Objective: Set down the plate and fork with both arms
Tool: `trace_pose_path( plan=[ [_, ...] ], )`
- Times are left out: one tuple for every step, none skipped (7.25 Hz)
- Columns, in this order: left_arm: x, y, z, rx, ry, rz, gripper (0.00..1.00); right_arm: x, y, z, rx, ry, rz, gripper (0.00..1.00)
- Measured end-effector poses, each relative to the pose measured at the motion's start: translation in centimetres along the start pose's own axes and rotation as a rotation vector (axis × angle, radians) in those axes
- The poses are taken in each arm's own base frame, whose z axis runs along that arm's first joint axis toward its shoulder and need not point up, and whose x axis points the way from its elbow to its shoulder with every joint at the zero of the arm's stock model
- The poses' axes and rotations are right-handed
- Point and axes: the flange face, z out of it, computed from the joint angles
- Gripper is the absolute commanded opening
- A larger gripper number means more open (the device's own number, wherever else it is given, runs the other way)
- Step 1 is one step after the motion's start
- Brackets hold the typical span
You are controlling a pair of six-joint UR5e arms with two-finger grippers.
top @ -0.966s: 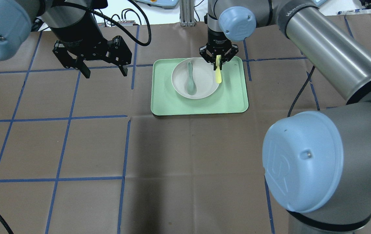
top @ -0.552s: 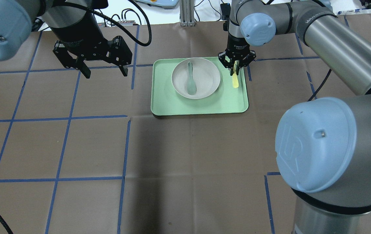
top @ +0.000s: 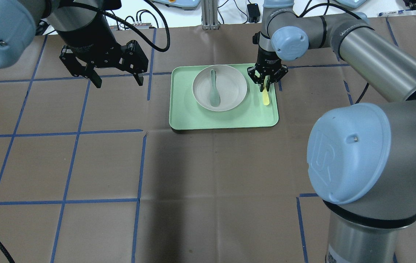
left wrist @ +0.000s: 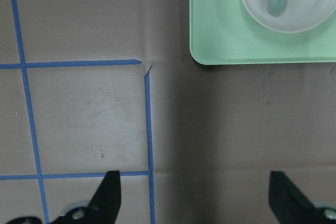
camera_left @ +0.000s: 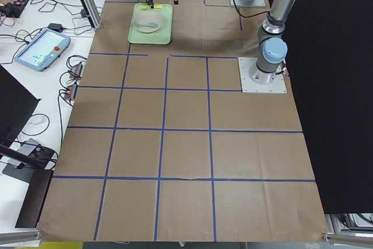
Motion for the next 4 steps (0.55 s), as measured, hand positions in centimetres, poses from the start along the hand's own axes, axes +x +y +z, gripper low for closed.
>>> trace_pose_path(
  plan=[
    [0.0,0.0,0.0,0.000,0.000,0.000,1.00,0.0,0.0,-0.4,0.007,0.000,0.001,1.00],
    [0.0,0.0,0.0,-0.001,0.000,0.000,1.00,0.1,0.2,-1.4,0.018,0.000,0.000,1.00],
    [0.0,0.0,0.1,-0.001,0.000,0.000,1.00,0.2,0.8,-3.3,0.036,0.000,-0.002,1.00],
    [0.0,-0.1,0.1,-0.002,0.000,0.000,1.00,0.6,2.3,-6.4,0.054,0.000,-0.009,1.00]
  ],
)
